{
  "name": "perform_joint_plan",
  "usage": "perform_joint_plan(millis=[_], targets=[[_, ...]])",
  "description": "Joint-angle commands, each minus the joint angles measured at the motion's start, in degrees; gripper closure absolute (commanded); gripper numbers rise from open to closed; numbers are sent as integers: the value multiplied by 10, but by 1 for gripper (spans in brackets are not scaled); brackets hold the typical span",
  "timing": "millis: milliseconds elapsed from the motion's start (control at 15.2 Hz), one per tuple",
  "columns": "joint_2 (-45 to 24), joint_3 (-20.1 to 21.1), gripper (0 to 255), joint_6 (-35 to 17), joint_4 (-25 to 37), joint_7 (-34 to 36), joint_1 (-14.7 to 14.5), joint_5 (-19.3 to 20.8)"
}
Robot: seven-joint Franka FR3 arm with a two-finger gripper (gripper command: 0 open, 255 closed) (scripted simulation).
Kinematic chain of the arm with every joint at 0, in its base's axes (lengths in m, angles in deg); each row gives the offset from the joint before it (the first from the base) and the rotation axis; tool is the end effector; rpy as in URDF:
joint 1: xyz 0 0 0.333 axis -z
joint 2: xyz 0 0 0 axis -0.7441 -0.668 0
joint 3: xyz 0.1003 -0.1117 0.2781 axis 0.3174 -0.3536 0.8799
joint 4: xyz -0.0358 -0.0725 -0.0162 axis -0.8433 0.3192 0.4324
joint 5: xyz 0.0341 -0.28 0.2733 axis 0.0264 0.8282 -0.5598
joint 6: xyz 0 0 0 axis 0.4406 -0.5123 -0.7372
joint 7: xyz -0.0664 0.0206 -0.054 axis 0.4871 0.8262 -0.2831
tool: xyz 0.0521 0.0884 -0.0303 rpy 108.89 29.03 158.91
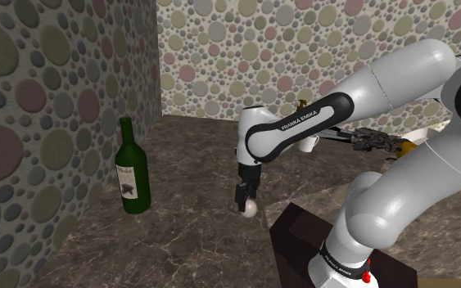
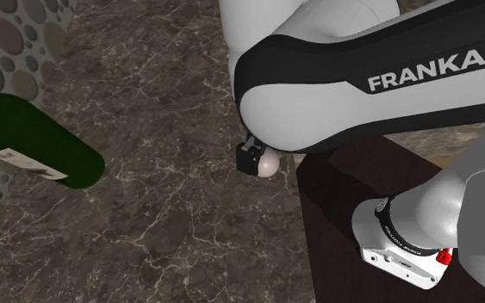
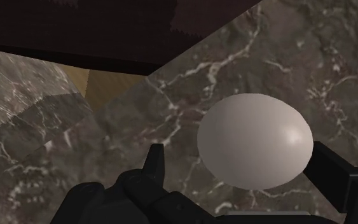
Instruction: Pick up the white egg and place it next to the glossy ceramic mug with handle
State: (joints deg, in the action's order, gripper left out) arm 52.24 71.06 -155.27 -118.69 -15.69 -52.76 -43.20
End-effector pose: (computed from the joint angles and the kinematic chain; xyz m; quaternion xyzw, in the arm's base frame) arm 0.3445 0.0671 0.3284 -0.9920 -0.0728 0.0857 0.0582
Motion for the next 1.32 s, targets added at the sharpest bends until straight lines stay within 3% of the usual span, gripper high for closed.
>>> perform_joint_plan(millis=[0, 198, 264, 858, 1254], targets=[[-1, 0, 0, -1, 0, 0, 0, 0], [-1, 0, 0, -1, 0, 0, 0, 0], [-1, 0, 255, -1, 0, 0, 0, 0], [-1, 0, 255, -1, 0, 0, 0, 0], [35, -3, 255, 58, 23, 7, 2, 6]])
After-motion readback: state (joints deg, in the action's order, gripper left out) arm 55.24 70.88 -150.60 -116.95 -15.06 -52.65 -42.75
